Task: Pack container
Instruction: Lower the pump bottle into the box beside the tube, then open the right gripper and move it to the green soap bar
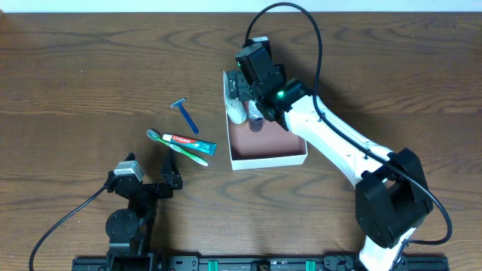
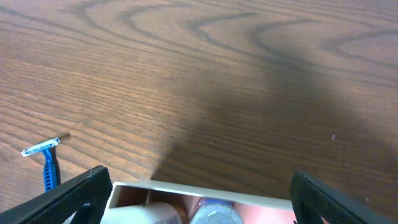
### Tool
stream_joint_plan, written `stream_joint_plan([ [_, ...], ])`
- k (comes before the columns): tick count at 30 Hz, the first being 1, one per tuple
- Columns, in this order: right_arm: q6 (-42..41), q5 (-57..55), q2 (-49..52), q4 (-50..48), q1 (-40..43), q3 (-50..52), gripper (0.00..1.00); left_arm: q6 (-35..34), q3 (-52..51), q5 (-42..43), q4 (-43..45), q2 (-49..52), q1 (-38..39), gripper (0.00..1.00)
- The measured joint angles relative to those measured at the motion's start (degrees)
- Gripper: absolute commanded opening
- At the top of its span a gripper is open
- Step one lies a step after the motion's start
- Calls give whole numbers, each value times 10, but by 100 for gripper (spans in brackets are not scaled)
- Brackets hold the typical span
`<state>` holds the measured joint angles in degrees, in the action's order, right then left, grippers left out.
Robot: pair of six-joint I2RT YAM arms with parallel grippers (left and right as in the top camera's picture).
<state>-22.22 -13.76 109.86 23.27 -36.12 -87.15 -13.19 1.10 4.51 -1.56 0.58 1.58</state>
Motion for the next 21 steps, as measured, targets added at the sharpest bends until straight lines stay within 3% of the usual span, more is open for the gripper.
stream_joint_plan([
  [21, 51, -16, -11, -24, 42, 0, 99, 0, 0, 0, 0, 0, 0, 98],
])
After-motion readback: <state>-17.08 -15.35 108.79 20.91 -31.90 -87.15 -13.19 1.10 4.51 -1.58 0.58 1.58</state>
